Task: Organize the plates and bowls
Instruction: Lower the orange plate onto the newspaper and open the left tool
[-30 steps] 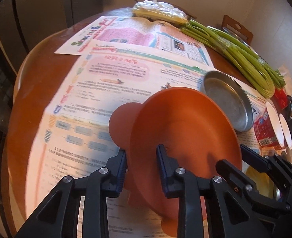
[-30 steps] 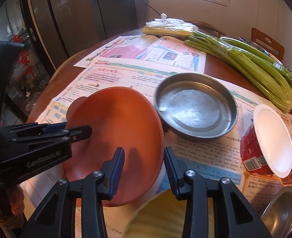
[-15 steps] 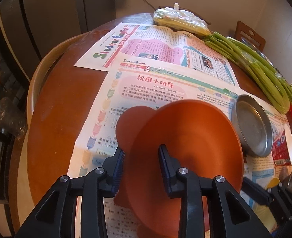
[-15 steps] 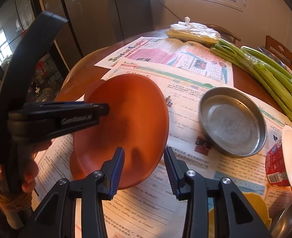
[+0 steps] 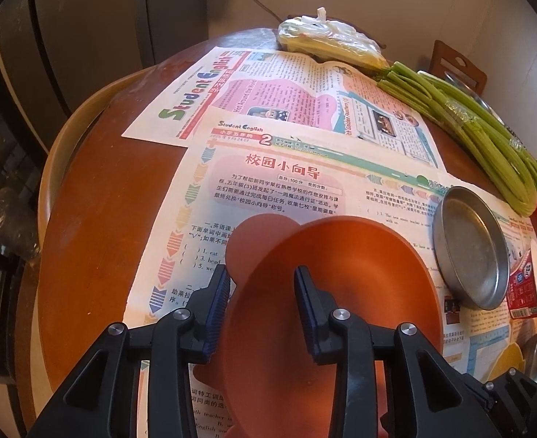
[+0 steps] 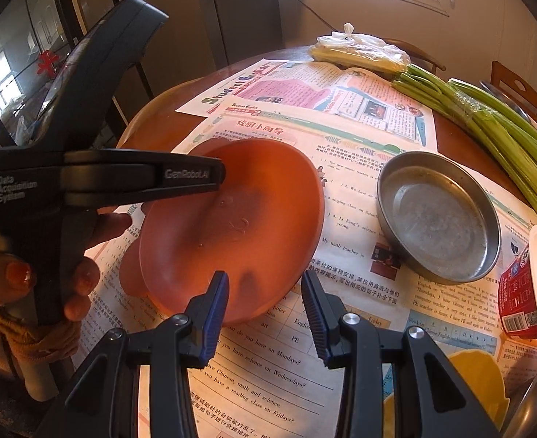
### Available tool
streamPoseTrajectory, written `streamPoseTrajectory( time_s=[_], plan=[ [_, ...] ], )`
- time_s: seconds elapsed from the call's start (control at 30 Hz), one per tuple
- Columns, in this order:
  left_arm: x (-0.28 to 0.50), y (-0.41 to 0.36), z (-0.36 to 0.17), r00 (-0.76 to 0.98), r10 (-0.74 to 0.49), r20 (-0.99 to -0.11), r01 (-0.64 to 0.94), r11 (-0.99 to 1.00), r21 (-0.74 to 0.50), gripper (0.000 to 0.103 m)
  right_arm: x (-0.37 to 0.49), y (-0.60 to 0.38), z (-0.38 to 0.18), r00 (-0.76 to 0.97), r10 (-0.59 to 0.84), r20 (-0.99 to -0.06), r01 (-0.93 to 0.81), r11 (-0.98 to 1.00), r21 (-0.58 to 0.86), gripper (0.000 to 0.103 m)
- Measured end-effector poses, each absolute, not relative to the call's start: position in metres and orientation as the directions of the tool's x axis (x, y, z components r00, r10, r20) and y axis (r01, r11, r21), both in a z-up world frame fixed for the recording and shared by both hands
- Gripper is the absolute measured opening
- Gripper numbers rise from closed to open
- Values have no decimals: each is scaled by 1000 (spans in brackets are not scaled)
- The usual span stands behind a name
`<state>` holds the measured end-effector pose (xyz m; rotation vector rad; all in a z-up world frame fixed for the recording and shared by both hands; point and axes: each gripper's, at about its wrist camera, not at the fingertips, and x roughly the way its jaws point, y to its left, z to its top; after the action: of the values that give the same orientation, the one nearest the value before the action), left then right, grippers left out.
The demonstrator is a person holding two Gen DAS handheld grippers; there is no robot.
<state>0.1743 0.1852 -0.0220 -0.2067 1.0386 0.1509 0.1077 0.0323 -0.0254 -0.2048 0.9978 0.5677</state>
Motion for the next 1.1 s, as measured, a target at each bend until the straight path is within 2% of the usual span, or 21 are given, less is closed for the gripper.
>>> streamPoseTrajectory(
  time_s=[0.17,0.37,0.67,1.1],
  plan=[
    [172,188,-21,508,26,-861,-237,965,-111,53,109,28,-26,412,365,-835,-533,840,104,42],
    [165,189,-12,532,60,-845,-264,960,-98,59,107,20,-19,432,380,-818,-525,843,115,42],
    [132,179,25,599,63,-798,-251,962,-112,59,97,0,0,477,401,-782,-520,846,116,42],
    [80,113,40,620,-39,-784,-142,977,-161,59,77,-71,23,551,400,-732,-464,876,129,43]
  ],
)
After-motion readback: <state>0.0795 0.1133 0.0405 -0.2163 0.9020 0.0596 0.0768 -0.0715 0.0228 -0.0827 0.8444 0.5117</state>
